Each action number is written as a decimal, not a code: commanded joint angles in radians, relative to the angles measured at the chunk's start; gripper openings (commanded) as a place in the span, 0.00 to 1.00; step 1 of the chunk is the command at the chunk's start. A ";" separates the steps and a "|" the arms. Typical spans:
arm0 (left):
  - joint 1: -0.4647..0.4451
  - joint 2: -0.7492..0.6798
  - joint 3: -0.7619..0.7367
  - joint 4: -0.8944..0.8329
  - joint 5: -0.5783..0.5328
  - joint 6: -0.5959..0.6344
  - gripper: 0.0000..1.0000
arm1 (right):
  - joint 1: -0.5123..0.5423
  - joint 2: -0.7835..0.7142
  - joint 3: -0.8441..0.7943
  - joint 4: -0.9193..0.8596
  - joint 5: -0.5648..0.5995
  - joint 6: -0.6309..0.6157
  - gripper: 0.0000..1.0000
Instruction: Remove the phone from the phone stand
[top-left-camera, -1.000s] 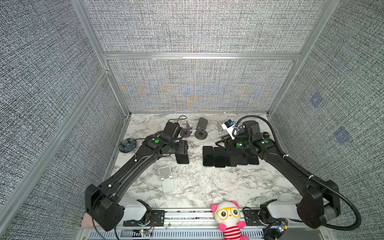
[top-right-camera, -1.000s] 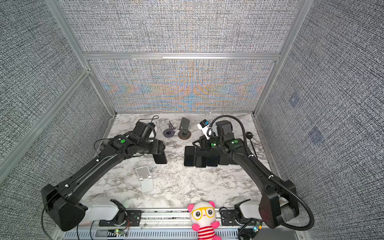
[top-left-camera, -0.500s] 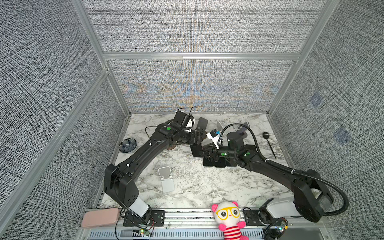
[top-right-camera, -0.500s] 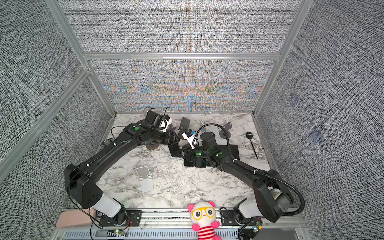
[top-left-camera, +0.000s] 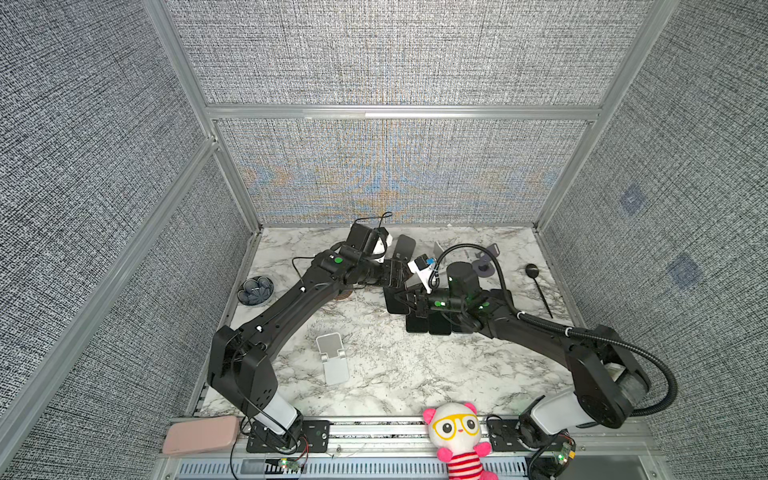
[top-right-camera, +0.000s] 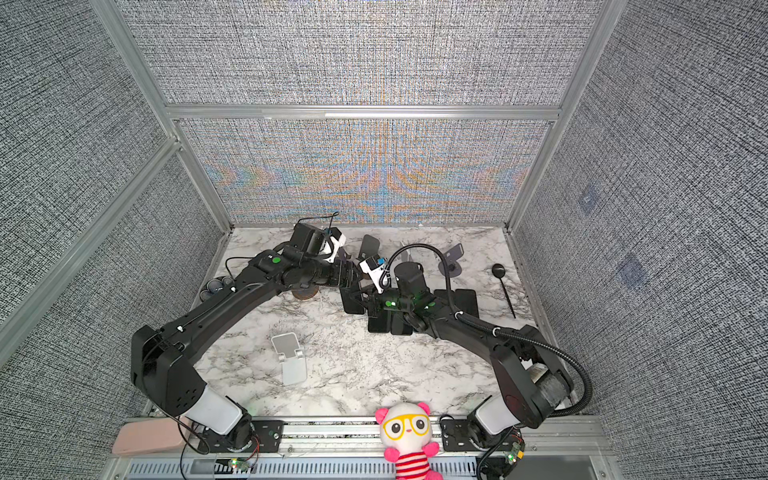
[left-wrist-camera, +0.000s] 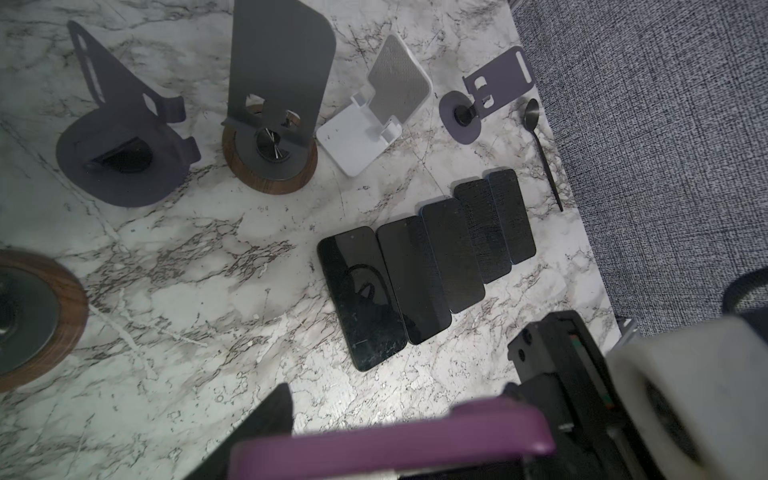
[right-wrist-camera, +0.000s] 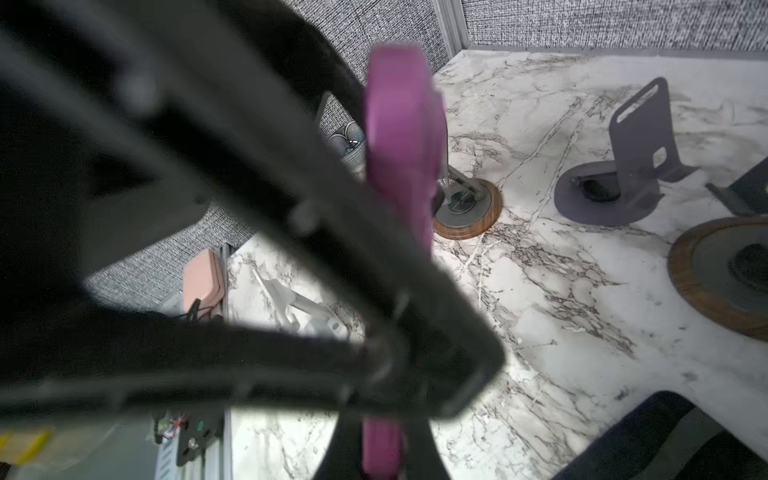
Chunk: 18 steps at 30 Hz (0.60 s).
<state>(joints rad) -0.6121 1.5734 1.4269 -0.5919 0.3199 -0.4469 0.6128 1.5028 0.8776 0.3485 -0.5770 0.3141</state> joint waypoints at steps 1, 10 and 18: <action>0.007 -0.041 -0.039 0.097 0.028 0.035 0.98 | -0.022 -0.018 0.020 0.028 -0.018 0.031 0.00; 0.092 -0.091 -0.224 0.457 0.368 -0.031 0.99 | -0.279 -0.155 -0.036 -0.018 -0.314 0.090 0.00; 0.081 -0.067 -0.327 0.696 0.489 -0.136 0.85 | -0.392 -0.146 -0.008 -0.087 -0.557 0.111 0.00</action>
<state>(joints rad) -0.5236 1.5093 1.1114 -0.0380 0.7311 -0.5381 0.2253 1.3506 0.8612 0.2623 -1.0069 0.4133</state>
